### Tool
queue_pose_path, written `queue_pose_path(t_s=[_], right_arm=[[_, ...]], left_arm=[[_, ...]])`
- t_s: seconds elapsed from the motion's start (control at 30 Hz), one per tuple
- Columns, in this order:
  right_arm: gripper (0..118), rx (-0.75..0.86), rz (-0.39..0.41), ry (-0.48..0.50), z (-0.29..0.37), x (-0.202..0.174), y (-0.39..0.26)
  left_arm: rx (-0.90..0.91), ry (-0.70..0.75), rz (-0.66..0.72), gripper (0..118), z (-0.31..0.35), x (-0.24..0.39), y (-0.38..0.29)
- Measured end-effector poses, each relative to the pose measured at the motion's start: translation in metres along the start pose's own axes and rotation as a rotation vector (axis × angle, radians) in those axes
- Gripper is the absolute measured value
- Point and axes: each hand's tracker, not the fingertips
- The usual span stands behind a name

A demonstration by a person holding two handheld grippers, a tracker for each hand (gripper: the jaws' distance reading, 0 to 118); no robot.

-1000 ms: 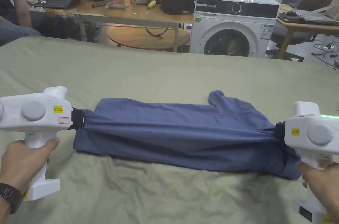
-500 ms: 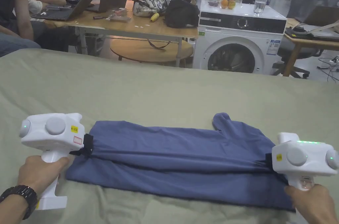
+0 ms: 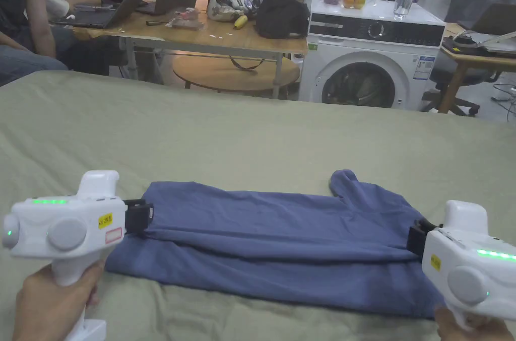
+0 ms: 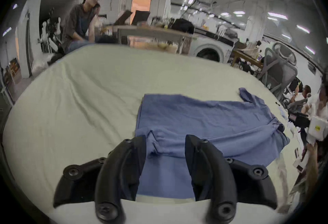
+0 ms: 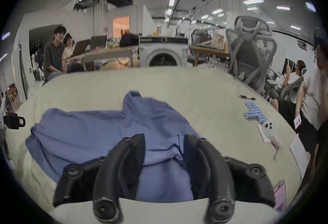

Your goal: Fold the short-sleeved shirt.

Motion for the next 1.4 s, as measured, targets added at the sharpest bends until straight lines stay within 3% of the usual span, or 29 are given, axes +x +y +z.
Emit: queue_pose_path(t_s=[0.03, 0.1, 0.37, 0.63, 0.67, 0.73, 0.9, 0.97, 1.0, 1.07, 1.13, 1.2, 1.23, 1.3, 1.33, 1.4], right_arm=[[4, 0.004, -0.006, 0.018, 0.008, -0.002, -0.003], [0, 0.034, -0.033, 0.016, 0.019, -0.006, -0.01], [0, 0.029, -0.032, 0.055, 0.041, -0.017, -0.028], [0, -0.019, 0.005, 0.059, 0.037, -0.014, -0.029], [0, -0.026, 0.011, 0.057, 0.036, -0.014, -0.03], [0, -0.04, 0.015, 0.061, 0.034, -0.011, -0.031], [0, -0.073, 0.03, 0.054, 0.03, -0.005, -0.033], [0, -0.088, 0.032, 0.049, 0.03, -0.001, -0.034], [0, -0.094, 0.035, 0.044, 0.03, 0.0, -0.034], [0, -0.111, 0.038, 0.033, 0.028, 0.005, -0.032], [0, -0.138, 0.033, 0.038, 0.024, 0.013, -0.028], [0, -0.18, 0.024, 0.034, 0.018, 0.024, -0.026], [8, -0.206, 0.02, 0.039, 0.014, 0.03, -0.024], [45, -0.272, 0.008, 0.043, 0.004, 0.043, -0.019], [54, -0.318, 0.013, 0.042, -0.002, 0.048, -0.018], [55, -0.392, 0.046, 0.022, -0.014, 0.055, -0.021]], left_arm=[[0.053, 0.016, -0.002, 32, 0.011, 0.005, -0.007], [0.073, 0.029, -0.031, 0, 0.025, 0.013, -0.019], [0.006, 0.065, -0.05, 0, 0.038, 0.006, -0.026], [-0.339, 0.018, 0.082, 0, -0.029, -0.044, 0.022], [-0.396, -0.005, 0.11, 9, -0.033, -0.043, 0.024], [-0.466, 0.007, 0.12, 45, -0.053, -0.046, 0.025], [-0.692, 0.072, 0.039, 51, -0.096, -0.045, 0.004], [-0.615, 0.092, 0.017, 51, -0.085, -0.038, 0.005], [-0.615, 0.115, 0.016, 49, -0.084, -0.033, 0.005], [-0.62, 0.11, -0.079, 33, -0.073, -0.018, -0.001], [-0.597, 0.078, -0.109, 1, -0.065, -0.011, -0.005], [-0.582, 0.053, -0.082, 0, -0.055, -0.013, -0.009], [-0.574, 0.048, -0.093, 0, -0.05, -0.013, -0.012], [-0.531, 0.04, -0.084, 0, -0.036, -0.014, -0.014], [-0.515, 0.034, -0.08, 0, -0.03, -0.015, -0.015], [-0.479, 0.033, -0.069, 0, -0.017, -0.016, -0.018]])
